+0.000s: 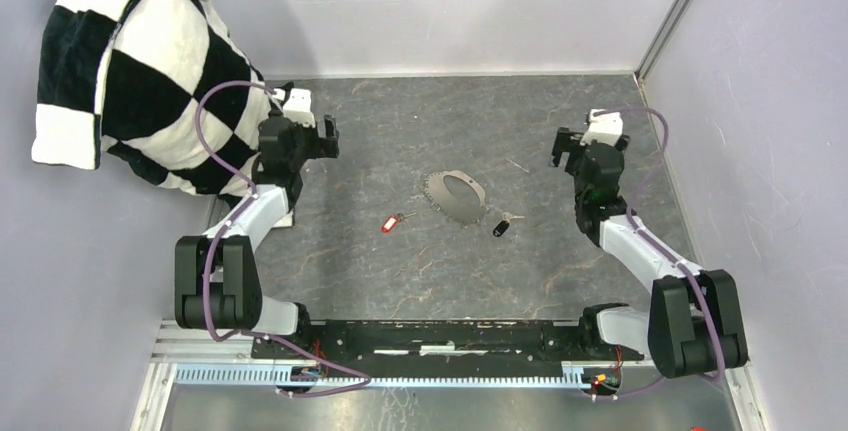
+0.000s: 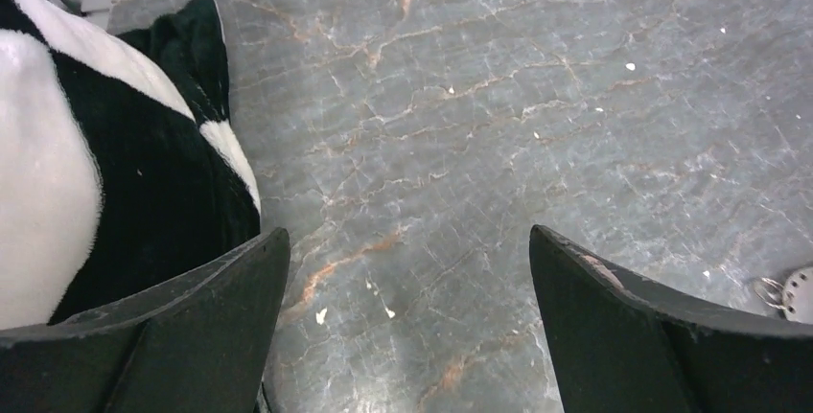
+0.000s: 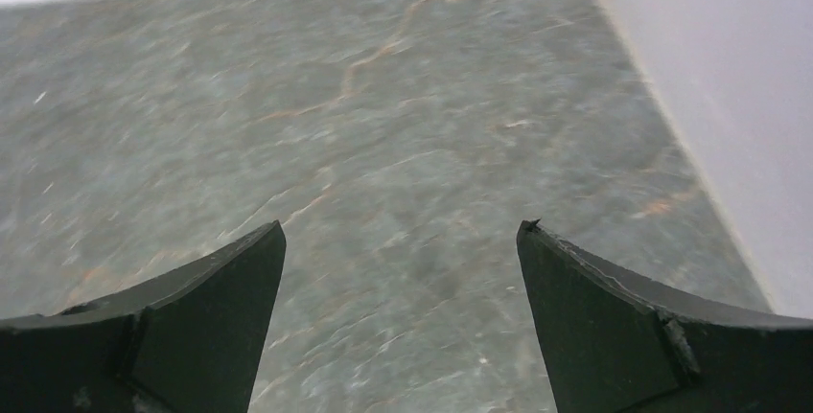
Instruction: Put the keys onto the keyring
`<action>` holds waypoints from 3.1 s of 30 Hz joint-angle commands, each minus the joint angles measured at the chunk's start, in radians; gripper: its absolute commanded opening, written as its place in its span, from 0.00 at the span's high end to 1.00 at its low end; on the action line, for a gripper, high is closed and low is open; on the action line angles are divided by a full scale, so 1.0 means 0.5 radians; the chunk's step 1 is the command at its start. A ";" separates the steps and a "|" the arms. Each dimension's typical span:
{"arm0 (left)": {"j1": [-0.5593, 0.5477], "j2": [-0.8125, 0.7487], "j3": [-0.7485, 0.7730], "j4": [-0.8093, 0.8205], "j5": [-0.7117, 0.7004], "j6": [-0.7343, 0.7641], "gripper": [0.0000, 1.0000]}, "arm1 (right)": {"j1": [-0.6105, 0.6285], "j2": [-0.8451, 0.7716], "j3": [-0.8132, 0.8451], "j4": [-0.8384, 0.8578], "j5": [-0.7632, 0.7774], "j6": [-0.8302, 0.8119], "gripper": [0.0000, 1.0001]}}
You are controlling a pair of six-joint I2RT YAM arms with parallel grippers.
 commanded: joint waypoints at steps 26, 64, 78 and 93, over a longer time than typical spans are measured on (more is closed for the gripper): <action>0.073 0.100 0.585 -1.357 0.527 0.236 0.00 | 1.260 1.474 1.527 -0.907 -0.552 -0.472 0.24; 0.070 -0.040 0.533 -1.728 1.104 0.742 0.00 | 1.262 1.392 1.480 -0.728 -1.280 -0.405 1.00; -0.113 -0.611 0.534 -2.299 1.442 1.750 0.00 | 1.283 0.937 1.085 -0.567 -1.325 -0.334 0.70; -0.112 -0.475 0.468 -2.100 1.340 1.400 0.00 | 1.286 1.634 1.676 -0.792 -0.860 -0.504 0.38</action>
